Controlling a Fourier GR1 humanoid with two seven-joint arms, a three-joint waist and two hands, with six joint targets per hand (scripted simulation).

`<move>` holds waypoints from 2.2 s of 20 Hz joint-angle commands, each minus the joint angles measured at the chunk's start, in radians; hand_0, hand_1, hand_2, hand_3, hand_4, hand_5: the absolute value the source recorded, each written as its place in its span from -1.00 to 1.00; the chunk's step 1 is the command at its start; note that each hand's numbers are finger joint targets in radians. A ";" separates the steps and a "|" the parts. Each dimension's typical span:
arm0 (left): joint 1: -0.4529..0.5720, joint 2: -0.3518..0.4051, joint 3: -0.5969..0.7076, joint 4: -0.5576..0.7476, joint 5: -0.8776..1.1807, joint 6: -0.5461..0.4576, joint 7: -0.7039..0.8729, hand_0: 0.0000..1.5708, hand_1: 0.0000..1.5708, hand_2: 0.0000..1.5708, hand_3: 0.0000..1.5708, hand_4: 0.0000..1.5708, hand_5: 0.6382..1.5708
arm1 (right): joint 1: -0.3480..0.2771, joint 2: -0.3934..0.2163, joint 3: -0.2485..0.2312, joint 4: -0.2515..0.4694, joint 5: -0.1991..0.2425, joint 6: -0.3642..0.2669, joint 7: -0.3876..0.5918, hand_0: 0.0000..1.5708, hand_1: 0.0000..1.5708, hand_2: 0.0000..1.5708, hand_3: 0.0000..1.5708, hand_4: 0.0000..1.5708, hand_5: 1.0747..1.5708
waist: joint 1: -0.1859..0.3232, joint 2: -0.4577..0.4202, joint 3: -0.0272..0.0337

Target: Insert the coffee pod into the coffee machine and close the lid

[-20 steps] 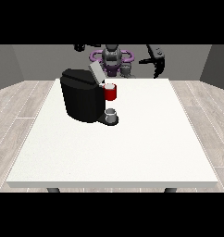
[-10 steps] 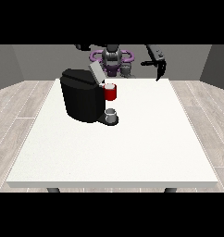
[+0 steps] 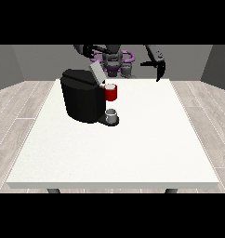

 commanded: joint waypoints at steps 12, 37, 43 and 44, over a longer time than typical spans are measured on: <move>0.044 0.029 -0.008 -0.076 0.031 0.032 -0.084 -1.00 -1.00 -1.00 -1.00 -0.61 1.00 | -0.227 -0.026 -0.142 0.221 -0.018 -0.013 -0.009 -1.00 -1.00 -1.00 -1.00 -0.48 1.00 | 0.005 0.131 -0.0003; -0.020 0.061 -0.027 -0.068 0.075 0.004 -0.039 -1.00 -1.00 -1.00 -1.00 -0.55 1.00 | -0.388 0.004 -0.118 0.399 0.045 -0.085 -0.092 -1.00 -1.00 -1.00 -1.00 -0.54 1.00 | 0.070 0.202 -0.0005; -0.039 0.078 -0.026 -0.049 0.083 -0.021 -0.060 -1.00 -1.00 -1.00 -1.00 -0.52 1.00 | -0.513 -0.066 -0.137 0.408 0.050 -0.071 0.023 -1.00 -1.00 -1.00 -1.00 -0.48 1.00 | 0.112 0.220 -0.0007; -0.054 0.078 -0.024 -0.027 0.089 -0.026 -0.052 -1.00 -1.00 -1.00 -1.00 -0.54 1.00 | -0.500 0.007 -0.102 0.406 0.063 -0.110 0.031 -1.00 -1.00 -1.00 -1.00 -0.52 1.00 | 0.098 0.207 -0.0007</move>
